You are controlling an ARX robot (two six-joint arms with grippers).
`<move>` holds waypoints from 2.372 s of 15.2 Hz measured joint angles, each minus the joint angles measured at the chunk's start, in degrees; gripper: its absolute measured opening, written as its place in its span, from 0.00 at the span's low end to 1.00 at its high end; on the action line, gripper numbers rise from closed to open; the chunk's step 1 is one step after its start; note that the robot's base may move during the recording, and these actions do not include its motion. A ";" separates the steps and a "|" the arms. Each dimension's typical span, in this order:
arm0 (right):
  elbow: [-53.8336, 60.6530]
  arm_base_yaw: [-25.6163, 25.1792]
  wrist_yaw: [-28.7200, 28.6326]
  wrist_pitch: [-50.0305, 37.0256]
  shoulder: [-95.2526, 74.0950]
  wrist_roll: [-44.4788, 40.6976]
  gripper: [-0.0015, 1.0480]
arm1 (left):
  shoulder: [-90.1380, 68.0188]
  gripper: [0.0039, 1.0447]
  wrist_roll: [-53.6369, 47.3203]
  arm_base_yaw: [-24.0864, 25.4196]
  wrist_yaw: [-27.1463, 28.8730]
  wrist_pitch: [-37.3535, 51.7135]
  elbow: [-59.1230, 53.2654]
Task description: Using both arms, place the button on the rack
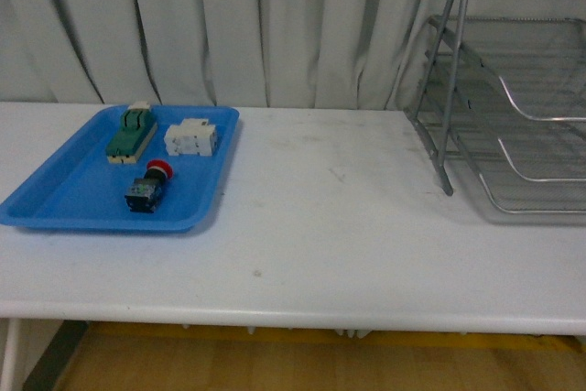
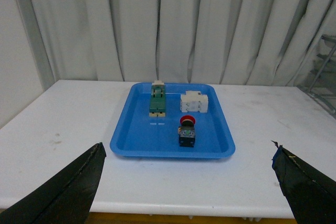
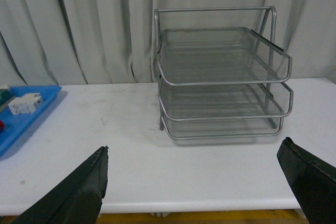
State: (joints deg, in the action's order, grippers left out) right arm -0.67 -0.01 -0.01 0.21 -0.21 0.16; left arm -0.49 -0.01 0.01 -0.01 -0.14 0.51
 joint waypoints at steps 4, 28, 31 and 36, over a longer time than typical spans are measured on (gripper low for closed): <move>0.00 0.00 0.00 0.00 0.00 0.00 0.94 | 0.00 0.94 0.00 0.00 0.02 0.00 0.00; -9.31 -7.30 -26.58 -32.30 -36.24 5.64 0.94 | 0.00 0.94 0.00 0.00 0.04 -0.02 0.00; -26.38 -10.56 -21.18 -46.29 -63.65 11.32 0.94 | 0.00 0.94 0.00 0.00 0.04 -0.02 0.00; -44.65 -18.88 -20.52 -48.46 -86.07 30.10 0.94 | 0.00 0.94 0.00 0.00 0.02 -0.04 0.00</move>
State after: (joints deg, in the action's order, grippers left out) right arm -45.32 -18.90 -20.53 -48.25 -86.28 30.26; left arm -0.49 -0.01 0.01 0.01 -0.19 0.51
